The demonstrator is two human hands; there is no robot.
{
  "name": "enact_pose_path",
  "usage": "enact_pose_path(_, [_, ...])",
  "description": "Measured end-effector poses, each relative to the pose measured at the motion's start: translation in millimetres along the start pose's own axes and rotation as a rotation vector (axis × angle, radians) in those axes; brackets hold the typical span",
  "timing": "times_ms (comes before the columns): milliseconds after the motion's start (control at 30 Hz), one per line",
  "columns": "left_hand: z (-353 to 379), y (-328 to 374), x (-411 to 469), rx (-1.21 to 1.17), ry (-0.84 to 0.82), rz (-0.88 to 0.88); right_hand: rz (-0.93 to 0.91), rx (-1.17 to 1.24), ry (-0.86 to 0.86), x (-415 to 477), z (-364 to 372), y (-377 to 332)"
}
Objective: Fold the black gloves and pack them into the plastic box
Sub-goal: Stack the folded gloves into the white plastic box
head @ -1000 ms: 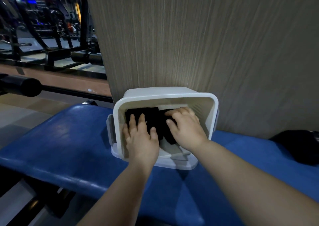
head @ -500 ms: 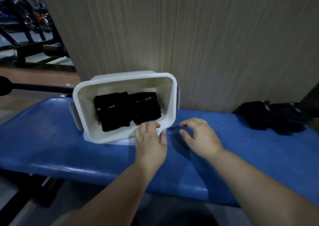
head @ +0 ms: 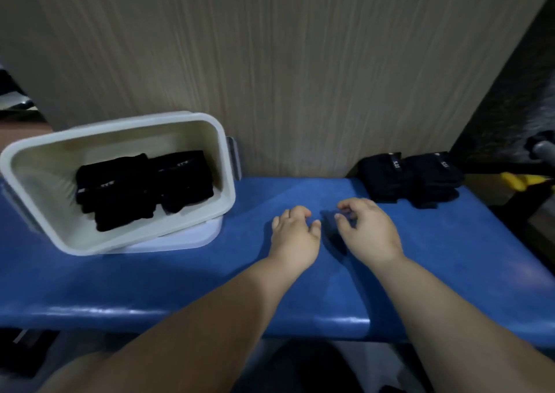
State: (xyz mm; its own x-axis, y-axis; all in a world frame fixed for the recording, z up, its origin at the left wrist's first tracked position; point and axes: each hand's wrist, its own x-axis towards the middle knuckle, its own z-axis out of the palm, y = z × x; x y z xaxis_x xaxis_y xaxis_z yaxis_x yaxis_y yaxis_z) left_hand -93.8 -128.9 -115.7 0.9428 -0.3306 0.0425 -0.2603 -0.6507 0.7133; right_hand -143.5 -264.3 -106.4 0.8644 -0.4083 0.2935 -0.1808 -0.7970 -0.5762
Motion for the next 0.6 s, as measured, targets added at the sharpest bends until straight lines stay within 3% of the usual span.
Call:
enact_pose_path(267, [41, 62, 39, -0.152, -0.098, -0.076, 0.179, 0.1, 0.213, 23, -33, 44])
enact_pose_path(600, [77, 99, 77, -0.339, -0.207, -0.163, 0.297, 0.149, 0.07, 37, -31, 64])
